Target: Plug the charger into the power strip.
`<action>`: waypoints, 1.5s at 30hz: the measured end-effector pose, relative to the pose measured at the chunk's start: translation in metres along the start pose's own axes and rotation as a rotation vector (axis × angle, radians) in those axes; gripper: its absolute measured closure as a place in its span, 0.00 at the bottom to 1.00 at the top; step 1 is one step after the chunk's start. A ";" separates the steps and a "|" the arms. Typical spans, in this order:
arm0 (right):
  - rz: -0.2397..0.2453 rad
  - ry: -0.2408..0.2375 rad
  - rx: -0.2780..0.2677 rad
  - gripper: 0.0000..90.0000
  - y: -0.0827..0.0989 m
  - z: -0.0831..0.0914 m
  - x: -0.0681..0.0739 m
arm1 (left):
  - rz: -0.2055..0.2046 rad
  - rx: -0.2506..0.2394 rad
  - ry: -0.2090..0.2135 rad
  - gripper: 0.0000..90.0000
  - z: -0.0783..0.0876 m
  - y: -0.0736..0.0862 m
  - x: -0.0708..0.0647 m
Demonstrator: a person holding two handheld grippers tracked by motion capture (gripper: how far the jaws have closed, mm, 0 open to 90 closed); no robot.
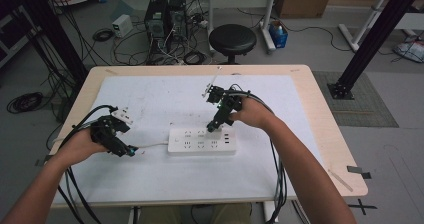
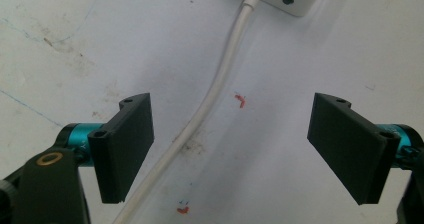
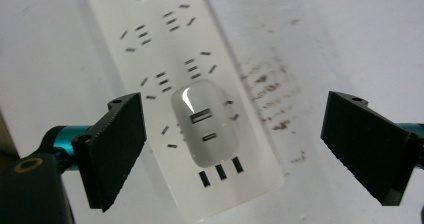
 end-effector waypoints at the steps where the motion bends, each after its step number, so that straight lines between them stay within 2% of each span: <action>1: -0.004 -0.006 0.004 0.12 0.000 0.002 0.000 | 0.000 -0.004 0.002 0.21 0.000 -0.001 -0.001; 3: 0.031 -0.046 0.024 0.11 0.000 0.007 0.004 | -0.003 -0.001 0.000 0.21 0.001 -0.002 -0.001; 4: 0.039 -0.043 0.027 0.11 0.000 0.008 0.006 | -0.006 -0.002 -0.002 0.21 0.002 -0.002 -0.001; 6: 0.030 0.047 0.032 0.11 -0.003 0.011 0.009 | -0.010 -0.003 -0.001 0.21 0.003 -0.003 -0.001; 7: 0.039 0.074 0.036 0.11 -0.004 0.012 0.011 | -0.012 -0.002 -0.003 0.21 0.004 -0.003 -0.001; 9: 0.043 0.087 0.032 0.11 -0.005 0.013 0.011 | -0.008 -0.006 -0.005 0.21 0.004 -0.004 -0.002; 11: -0.007 0.116 0.000 0.11 -0.008 0.023 0.009 | -0.015 -0.007 -0.008 0.21 0.007 -0.004 -0.003; 12: -0.022 0.117 -0.003 0.05 -0.008 0.026 0.007 | -0.014 -0.010 -0.009 0.21 0.007 -0.005 -0.003; 13: -0.062 0.121 -0.003 0.01 -0.007 0.031 0.004 | -0.013 -0.013 -0.013 0.21 0.009 -0.005 -0.004; 15: -0.095 0.103 -0.004 0.01 -0.003 0.038 0.000 | -0.013 -0.016 -0.015 0.21 0.011 -0.004 -0.004; 17: -0.113 0.128 -0.017 0.01 0.004 0.044 -0.003 | -0.013 -0.024 -0.019 0.21 0.013 -0.004 -0.005; 20: -0.145 0.141 -0.031 0.01 0.018 0.057 -0.009 | -0.007 -0.033 -0.023 0.21 0.015 -0.004 -0.006; 23: -0.193 0.147 -0.061 0.01 0.036 0.070 -0.012 | -0.021 -0.028 -0.026 0.21 0.018 -0.005 -0.006; 25: -0.197 0.151 -0.061 0.01 0.043 0.075 -0.013 | -0.021 -0.032 -0.033 0.21 0.021 -0.007 -0.007; 27: -0.245 0.170 -0.070 0.01 0.066 0.085 -0.015 | -0.016 -0.038 -0.044 0.21 0.026 -0.008 -0.007; 30: -0.299 0.148 -0.067 0.01 0.091 0.093 -0.020 | -0.007 -0.042 -0.052 0.21 0.030 -0.008 -0.006; 32: -0.335 0.156 -0.076 0.01 0.108 0.098 -0.023 | -0.006 -0.042 -0.055 0.21 0.032 -0.008 -0.005; 35: -0.367 0.167 -0.108 0.01 0.131 0.104 -0.027 | 0.010 -0.049 -0.062 0.21 0.034 -0.007 -0.003; 39: -0.389 0.195 -0.129 0.01 0.151 0.108 -0.029 | 0.023 -0.045 -0.068 0.21 0.034 -0.006 0.000; 45: -0.384 0.210 -0.135 0.01 0.166 0.104 -0.027 | 0.038 -0.045 -0.070 0.21 0.033 -0.004 -0.003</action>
Point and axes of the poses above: each handheld gripper's, and its own axes: z roughly backward along the jaws, y roughly out of its underside, x roughly to its left, the point moved 1 cm from there along -z, roughly forward along the jaws, and after that the axes turned 8 degrees about -z, right-handed, at the moved point
